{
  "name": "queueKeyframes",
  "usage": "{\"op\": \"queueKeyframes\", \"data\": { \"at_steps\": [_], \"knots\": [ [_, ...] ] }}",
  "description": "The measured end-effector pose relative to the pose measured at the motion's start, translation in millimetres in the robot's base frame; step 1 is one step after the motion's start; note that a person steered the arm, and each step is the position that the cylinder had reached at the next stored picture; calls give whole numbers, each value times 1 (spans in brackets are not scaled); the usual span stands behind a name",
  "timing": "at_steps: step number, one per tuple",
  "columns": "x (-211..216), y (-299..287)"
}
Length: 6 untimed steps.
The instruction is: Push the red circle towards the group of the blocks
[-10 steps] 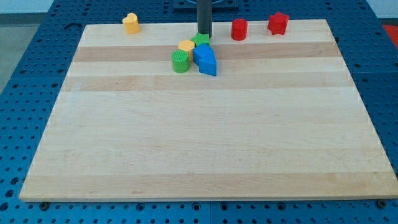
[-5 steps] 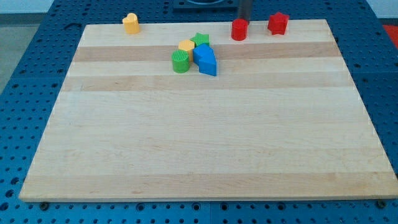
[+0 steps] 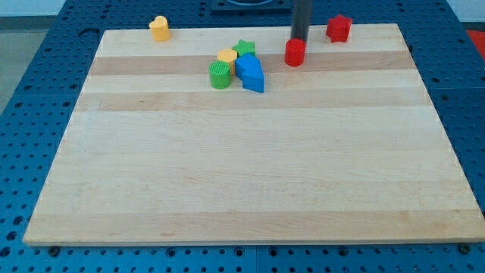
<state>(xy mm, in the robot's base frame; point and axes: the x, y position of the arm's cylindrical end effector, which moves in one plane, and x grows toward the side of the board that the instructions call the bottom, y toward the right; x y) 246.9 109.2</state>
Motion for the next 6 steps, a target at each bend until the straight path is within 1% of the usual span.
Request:
{"op": "queueKeyframes", "data": {
  "at_steps": [1, 2, 4, 5, 6],
  "knots": [
    [2, 11],
    [3, 6],
    [5, -66],
    [15, -68],
    [-10, -69]
  ]
}}
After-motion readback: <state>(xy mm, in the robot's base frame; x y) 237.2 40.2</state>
